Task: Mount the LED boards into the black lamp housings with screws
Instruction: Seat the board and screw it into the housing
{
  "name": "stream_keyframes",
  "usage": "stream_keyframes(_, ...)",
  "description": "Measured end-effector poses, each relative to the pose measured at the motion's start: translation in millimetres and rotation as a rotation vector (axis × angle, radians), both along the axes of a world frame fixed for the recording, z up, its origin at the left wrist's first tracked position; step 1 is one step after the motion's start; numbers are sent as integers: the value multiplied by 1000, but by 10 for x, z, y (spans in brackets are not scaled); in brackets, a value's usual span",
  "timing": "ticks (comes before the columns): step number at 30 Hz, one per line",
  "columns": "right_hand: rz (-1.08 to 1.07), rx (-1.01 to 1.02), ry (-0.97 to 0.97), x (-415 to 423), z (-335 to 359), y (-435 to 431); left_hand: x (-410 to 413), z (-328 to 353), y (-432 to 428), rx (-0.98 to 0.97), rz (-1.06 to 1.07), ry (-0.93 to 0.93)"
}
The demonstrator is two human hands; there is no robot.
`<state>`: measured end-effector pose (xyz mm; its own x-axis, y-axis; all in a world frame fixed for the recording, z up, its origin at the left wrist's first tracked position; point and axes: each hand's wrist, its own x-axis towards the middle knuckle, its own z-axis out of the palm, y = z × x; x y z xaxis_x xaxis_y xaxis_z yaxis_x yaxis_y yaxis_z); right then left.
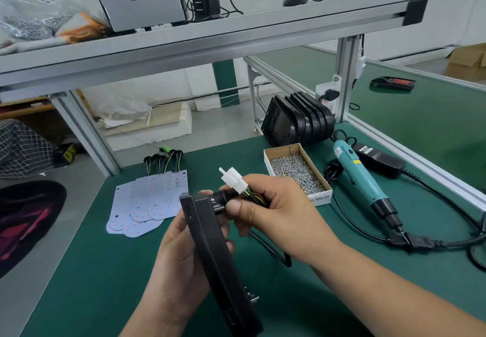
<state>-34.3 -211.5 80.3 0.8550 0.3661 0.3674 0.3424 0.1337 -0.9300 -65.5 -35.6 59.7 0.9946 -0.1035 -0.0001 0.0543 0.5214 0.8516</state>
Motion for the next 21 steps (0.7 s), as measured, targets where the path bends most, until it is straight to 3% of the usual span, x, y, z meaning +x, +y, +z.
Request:
stream_keyframes(11, 55, 73, 102, -1, 5, -9, 21, -41, 66, 124, 75, -135)
stream_keyframes(21, 91, 292, 285, -45, -62, 114, 8, -103, 21, -46, 95, -140)
